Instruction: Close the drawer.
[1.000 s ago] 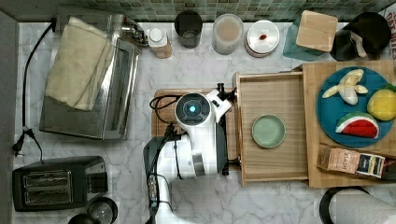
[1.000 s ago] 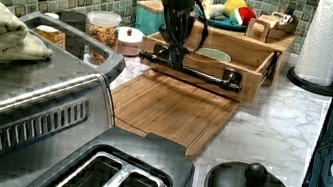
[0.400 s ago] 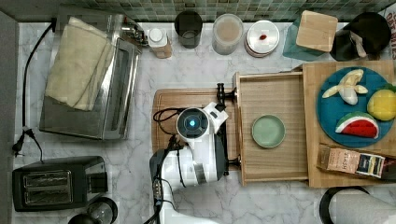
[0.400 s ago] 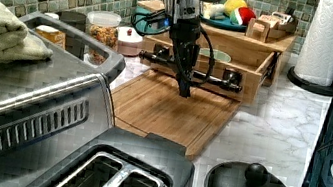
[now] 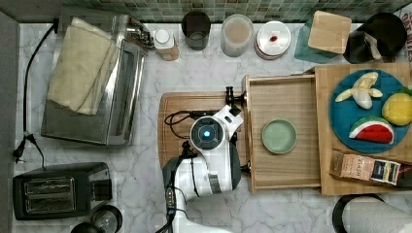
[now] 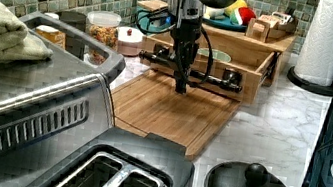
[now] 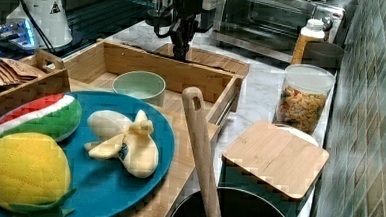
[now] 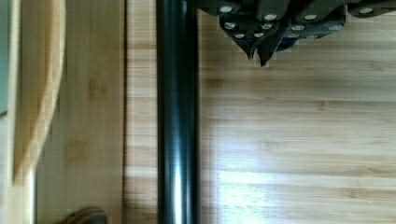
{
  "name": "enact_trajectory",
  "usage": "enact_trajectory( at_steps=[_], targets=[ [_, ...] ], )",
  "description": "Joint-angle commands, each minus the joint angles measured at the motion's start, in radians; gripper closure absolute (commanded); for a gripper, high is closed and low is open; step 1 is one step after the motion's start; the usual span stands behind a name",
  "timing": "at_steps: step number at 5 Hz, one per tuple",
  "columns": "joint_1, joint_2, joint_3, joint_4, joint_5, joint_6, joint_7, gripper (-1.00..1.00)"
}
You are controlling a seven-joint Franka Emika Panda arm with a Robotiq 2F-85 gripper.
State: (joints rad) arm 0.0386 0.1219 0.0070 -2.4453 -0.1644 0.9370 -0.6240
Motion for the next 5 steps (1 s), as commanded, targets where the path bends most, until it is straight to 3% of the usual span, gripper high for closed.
enact_trajectory(
  at_steps=[1, 3, 5],
  targets=[
    [-0.041, -0.018, -0.044, 0.108, -0.048, -0.017, -0.069, 1.00],
    [-0.094, -0.007, -0.098, 0.114, -0.008, 0.026, -0.159, 1.00],
    [-0.176, -0.022, -0.167, 0.137, -0.029, 0.025, -0.195, 1.00]
  ],
)
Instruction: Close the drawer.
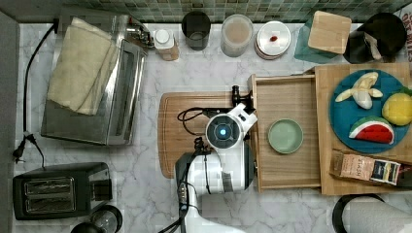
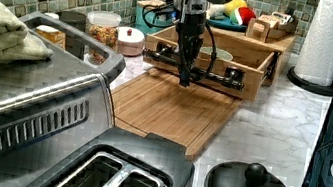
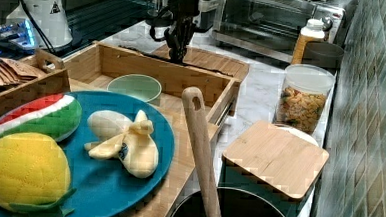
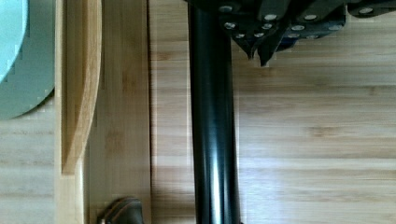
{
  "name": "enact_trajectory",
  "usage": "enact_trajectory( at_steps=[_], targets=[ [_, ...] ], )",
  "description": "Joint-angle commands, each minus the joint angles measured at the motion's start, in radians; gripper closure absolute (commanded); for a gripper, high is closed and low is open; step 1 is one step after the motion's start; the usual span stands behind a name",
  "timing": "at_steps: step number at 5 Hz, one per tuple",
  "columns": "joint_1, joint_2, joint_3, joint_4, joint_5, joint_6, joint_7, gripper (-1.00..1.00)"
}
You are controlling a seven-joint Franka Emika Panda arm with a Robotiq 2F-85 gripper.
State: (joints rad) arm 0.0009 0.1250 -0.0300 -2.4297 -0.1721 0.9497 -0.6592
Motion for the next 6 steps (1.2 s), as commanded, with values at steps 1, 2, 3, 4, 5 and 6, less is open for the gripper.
enact_trajectory(
  at_steps=[1, 2, 3, 4, 5, 6],
  targets=[
    [-0.202, 0.000, -0.163, 0.139, 0.041, 0.057, -0.284, 1.00],
    [-0.231, 0.018, -0.214, 0.180, 0.066, 0.038, -0.343, 1.00],
    [-0.254, 0.048, -0.256, 0.246, 0.077, 0.007, -0.371, 1.00],
    [-0.291, 0.102, -0.275, 0.325, 0.134, -0.011, -0.466, 1.00],
    [-0.322, 0.147, -0.271, 0.375, 0.176, -0.009, -0.550, 1.00],
    [-0.314, 0.160, -0.281, 0.390, 0.104, 0.025, -0.486, 1.00]
  ],
)
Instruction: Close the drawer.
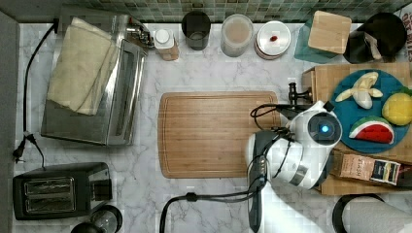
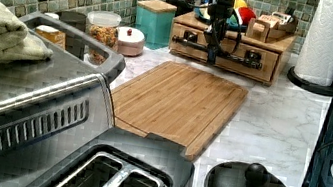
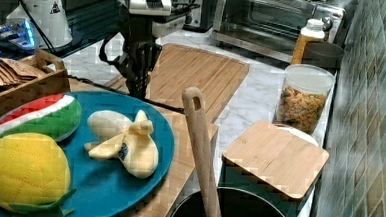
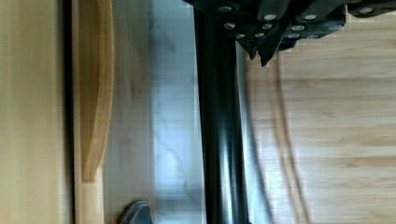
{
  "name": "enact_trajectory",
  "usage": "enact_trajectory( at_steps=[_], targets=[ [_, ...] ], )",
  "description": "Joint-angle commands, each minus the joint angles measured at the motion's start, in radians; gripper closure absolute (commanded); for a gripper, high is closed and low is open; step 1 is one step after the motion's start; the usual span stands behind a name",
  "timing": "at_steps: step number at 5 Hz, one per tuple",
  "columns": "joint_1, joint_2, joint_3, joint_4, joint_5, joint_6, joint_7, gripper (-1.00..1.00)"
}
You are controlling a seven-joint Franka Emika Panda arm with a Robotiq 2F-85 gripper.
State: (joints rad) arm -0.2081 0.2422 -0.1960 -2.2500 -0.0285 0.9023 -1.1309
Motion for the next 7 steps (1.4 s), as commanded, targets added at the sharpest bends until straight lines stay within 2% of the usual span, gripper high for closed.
enact_trajectory(
  at_steps=[1, 7],
  targets=[
    [-0.127, 0.028, -0.096, 0.216, 0.022, 0.053, -0.087, 1.00],
    [-0.124, 0.028, -0.099, 0.216, 0.023, 0.053, -0.088, 1.00]
  ],
)
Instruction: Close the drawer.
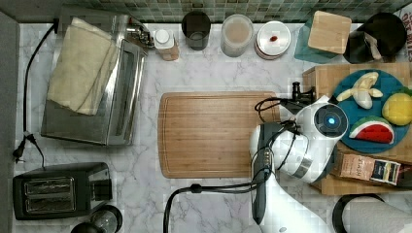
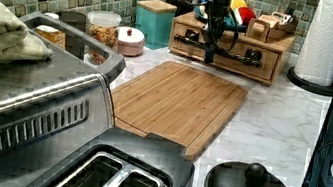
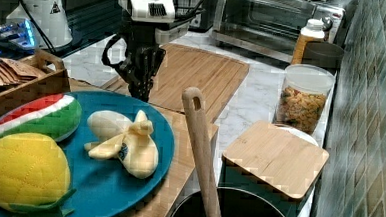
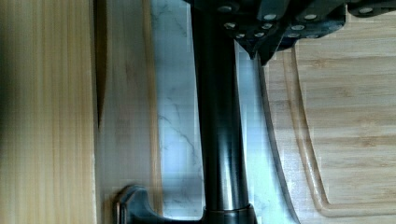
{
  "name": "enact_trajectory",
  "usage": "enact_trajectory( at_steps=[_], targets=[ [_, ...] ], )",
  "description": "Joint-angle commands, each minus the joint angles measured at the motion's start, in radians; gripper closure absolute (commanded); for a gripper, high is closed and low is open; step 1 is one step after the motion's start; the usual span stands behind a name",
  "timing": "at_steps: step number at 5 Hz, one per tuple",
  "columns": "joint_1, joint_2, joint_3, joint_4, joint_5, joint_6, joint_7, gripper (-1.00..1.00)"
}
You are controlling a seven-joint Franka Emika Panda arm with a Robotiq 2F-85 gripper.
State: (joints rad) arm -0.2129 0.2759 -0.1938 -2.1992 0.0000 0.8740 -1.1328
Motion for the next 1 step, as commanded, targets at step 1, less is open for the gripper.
enact_trajectory(
  at_steps=[1],
  targets=[
    [-0.123, -0.006, -0.098, 0.165, -0.007, 0.081, -0.085, 1.00]
  ],
)
